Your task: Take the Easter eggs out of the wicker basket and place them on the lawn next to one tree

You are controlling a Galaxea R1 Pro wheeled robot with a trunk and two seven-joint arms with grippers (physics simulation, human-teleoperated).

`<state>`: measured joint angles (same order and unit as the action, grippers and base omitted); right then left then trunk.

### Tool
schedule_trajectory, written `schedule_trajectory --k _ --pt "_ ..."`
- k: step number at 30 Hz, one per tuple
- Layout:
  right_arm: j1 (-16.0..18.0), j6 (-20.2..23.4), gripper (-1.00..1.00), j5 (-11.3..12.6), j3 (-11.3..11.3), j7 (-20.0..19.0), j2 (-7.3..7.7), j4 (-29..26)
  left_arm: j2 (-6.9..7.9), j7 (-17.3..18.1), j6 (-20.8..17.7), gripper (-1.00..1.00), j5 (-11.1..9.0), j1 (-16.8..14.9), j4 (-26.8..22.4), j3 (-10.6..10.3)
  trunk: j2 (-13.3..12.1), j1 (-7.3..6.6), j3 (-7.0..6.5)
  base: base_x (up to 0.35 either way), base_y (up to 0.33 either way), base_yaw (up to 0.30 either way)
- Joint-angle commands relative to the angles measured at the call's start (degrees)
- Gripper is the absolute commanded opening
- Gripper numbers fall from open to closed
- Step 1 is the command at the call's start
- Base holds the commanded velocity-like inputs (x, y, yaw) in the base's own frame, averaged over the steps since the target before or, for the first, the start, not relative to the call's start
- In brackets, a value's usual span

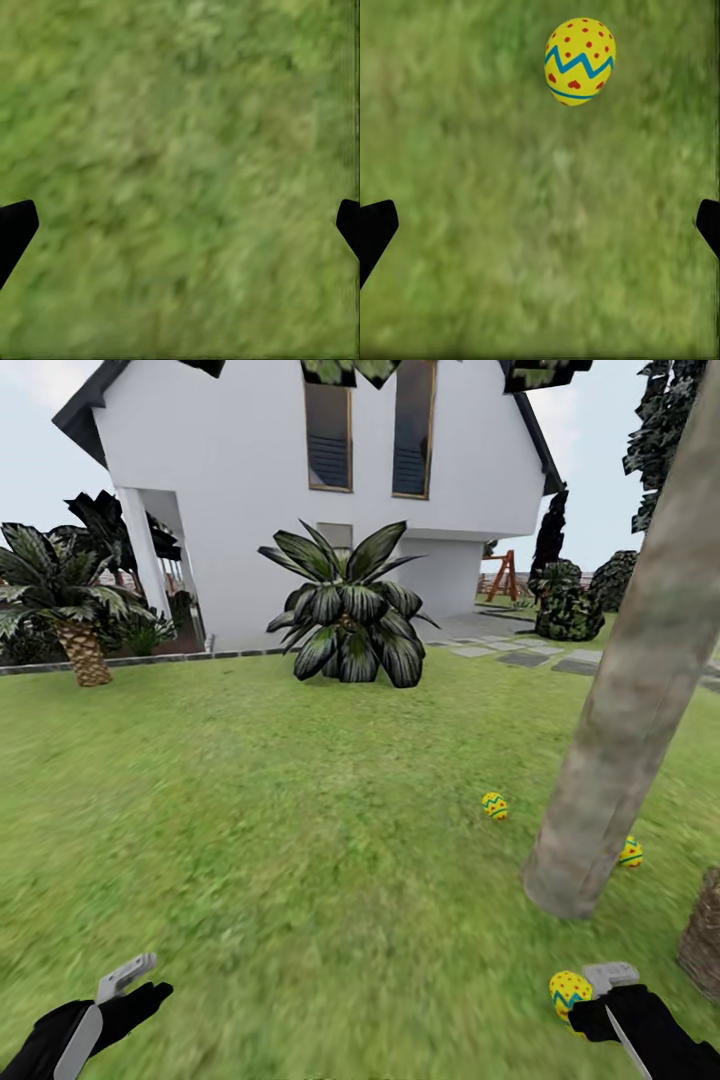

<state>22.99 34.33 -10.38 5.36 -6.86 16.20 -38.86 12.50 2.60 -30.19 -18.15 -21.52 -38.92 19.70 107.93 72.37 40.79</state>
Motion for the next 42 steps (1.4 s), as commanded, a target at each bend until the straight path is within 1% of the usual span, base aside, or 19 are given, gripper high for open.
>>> schedule_trajectory --k 1,18,39,42 --pt "0.0 0.2 1.00 -0.6 0.2 -0.5 -0.03 0.0 -0.02 0.2 -0.4 1.00 0.0 0.0 -0.1 0.2 -0.4 -0.24 -0.13 -0.091 -0.279 -0.186" --pt "0.0 0.2 1.00 -0.7 0.2 -0.5 -0.03 0.0 -0.02 0.2 -0.3 1.00 0.0 0.0 0.5 0.2 -7.2 -3.98 -3.20 -0.009 -0.292 -0.258" --pt "0.0 0.1 1.00 -0.7 0.1 -0.5 -0.03 0.0 -0.22 0.2 -0.2 1.00 -0.1 0.0 0.7 0.3 -15.6 -8.59 -6.97 0.000 -0.293 -0.008" --pt "0.0 0.1 1.00 -0.7 0.2 -0.5 -0.03 0.0 -0.28 0.2 -0.2 1.00 -0.2 0.0 0.7 0.3 -16.8 -9.25 -7.51 0.000 -0.131 0.000"
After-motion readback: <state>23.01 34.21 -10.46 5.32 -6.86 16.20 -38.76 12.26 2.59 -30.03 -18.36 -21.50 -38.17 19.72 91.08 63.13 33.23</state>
